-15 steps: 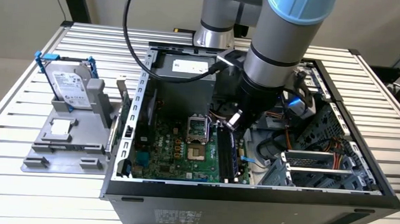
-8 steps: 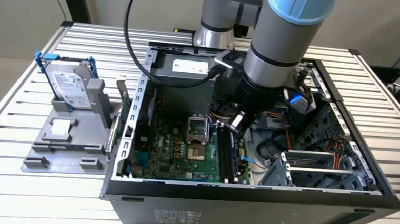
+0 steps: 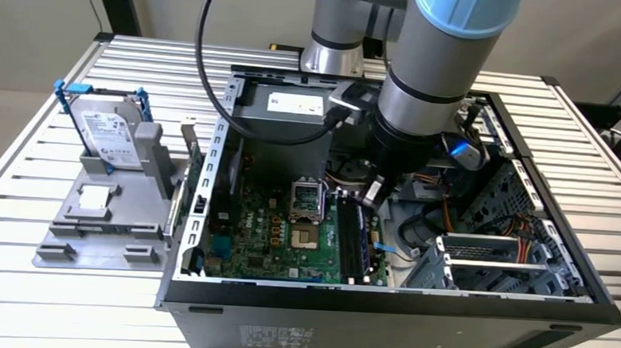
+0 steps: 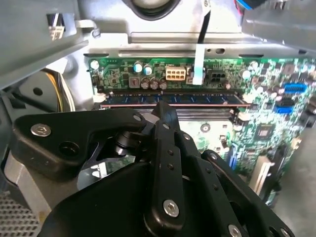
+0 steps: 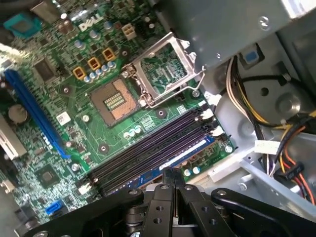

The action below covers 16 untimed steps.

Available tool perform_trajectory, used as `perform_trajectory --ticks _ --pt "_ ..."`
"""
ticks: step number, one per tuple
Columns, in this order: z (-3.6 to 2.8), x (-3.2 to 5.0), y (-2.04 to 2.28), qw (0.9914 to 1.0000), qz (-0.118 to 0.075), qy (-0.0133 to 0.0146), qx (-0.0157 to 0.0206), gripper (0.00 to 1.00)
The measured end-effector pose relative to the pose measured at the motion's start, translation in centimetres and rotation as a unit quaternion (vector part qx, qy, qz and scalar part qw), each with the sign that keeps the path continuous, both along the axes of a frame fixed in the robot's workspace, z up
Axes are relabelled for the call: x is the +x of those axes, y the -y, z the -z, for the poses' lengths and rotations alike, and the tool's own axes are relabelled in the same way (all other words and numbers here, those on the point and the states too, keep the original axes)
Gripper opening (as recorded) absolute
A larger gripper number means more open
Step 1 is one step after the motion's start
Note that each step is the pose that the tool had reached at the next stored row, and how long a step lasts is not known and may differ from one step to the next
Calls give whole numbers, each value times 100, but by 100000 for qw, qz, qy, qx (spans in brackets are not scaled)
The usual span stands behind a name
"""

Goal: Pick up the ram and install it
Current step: 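Press down the ram until it locks into place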

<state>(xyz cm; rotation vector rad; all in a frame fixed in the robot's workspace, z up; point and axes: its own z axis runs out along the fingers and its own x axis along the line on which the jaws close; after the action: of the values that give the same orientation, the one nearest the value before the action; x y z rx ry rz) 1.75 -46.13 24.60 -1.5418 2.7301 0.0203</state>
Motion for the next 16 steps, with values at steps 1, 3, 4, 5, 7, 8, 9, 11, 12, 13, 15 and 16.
perform_trajectory --ticks 1,3,4,5,7,8,9,11,12,13,15,16 --pt "0 0 0 99997 -795 23 2 0" --pt "1 1 0 99971 -2388 73 -7 0" --pt "1 1 0 99951 -3122 103 -7 0" --pt "2 1 0 99926 -3834 129 -2 0" --pt "2 1 0 99863 -5224 181 0 0" --pt "2 1 0 99832 -5796 203 -1 0" --pt "2 1 0 99801 -6309 225 -3 0" --pt "3 1 0 99739 -7217 270 3 0" --pt "3 1 0 99704 -7685 304 -1 0" --pt "3 1 0 99664 -8189 341 2 0" --pt "3 1 0 99578 -9169 425 -4 0" --pt "3 1 0 99534 -9629 466 -8 0"
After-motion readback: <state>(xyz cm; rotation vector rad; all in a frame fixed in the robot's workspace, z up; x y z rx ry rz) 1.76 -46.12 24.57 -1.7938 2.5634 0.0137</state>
